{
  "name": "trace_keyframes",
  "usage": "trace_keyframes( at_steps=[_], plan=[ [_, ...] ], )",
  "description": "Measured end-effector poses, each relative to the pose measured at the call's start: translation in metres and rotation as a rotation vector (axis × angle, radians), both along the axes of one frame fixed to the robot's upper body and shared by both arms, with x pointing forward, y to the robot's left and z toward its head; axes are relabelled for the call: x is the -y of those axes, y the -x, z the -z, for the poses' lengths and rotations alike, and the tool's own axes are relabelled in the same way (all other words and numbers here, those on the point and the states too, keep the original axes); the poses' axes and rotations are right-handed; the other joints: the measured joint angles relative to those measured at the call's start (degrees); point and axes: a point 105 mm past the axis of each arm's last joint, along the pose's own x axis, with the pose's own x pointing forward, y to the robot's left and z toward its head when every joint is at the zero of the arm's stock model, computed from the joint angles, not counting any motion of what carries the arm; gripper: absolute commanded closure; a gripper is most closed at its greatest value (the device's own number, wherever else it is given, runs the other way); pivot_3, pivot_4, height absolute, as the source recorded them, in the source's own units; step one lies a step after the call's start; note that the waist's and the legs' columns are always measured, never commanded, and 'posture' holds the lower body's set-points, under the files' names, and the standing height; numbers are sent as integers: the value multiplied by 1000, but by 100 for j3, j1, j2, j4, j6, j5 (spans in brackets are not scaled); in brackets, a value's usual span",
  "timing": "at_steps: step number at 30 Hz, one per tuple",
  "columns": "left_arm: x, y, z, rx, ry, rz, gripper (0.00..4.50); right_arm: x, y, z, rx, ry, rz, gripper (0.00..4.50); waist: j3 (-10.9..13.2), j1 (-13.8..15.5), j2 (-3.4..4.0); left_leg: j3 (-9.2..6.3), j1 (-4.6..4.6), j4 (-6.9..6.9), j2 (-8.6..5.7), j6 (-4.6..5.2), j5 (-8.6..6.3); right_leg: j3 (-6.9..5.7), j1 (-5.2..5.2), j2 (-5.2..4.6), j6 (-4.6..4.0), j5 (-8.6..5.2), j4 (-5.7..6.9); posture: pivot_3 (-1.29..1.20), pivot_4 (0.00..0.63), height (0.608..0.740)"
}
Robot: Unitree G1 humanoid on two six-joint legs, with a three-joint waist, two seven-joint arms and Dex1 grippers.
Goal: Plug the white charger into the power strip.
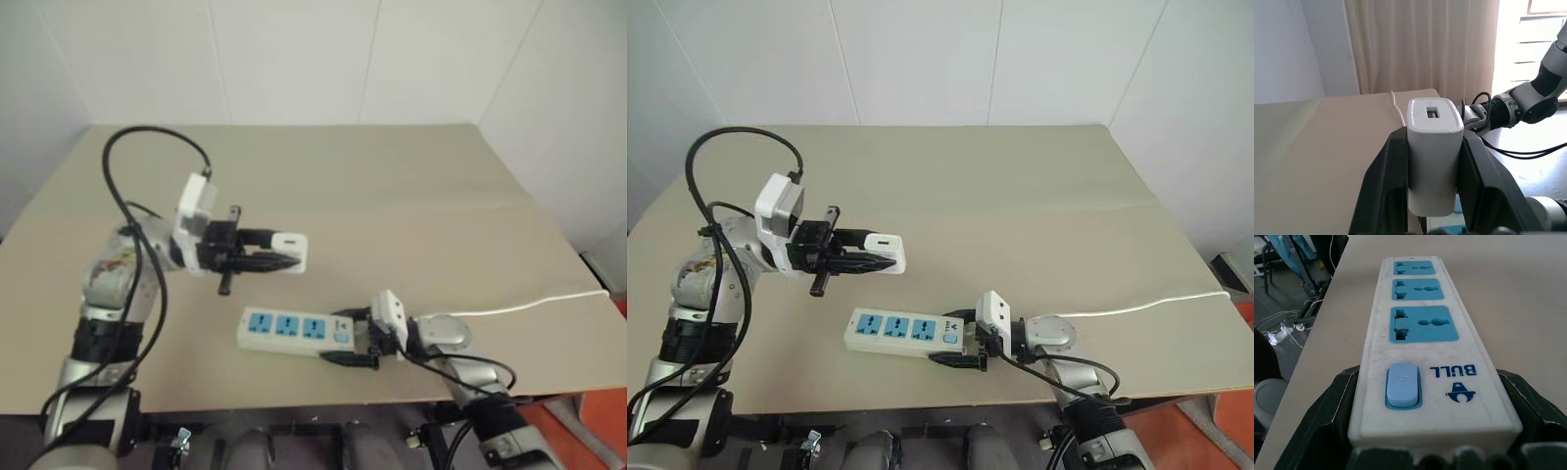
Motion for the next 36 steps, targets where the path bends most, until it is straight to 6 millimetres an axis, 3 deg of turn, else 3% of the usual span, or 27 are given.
trace_keyframes(
  at_steps=[9, 15, 28, 36],
  plan=[
    [3, 8, 13, -31, -24, 47, 3515, -1, 1, 4, 13, 30, -20, 1051, 1, 2, 0, -1, 46, -1, 2, 10, -6, -2, 57, 2, 1, -1, -17, 0, 150, 740],
    [7, 7, 12, -27, -12, 42, 3515, -5, 0, 8, 105, 72, -59, 1051, 0, -48, 0, 0, 66, -1, 5, 9, -6, 0, 72, 6, 2, -2, -18, 0, 150, 740],
    [9, 11, 12, -21, -9, 40, 3515, -7, -5, 10, 96, 89, -82, 1051, 0, -89, -1, 1, 77, -1, 7, 9, -6, 4, 78, 8, 12, -7, -17, 0, 150, 740],
    [7, 15, 34, -86, -25, 30, 3515, -7, -6, 10, 93, 90, -83, 1051, 0, -82, 0, 1, 78, -2, 7, 9, -6, 4, 79, 7, 14, -8, -17, 0, 150, 740]
  ],
)
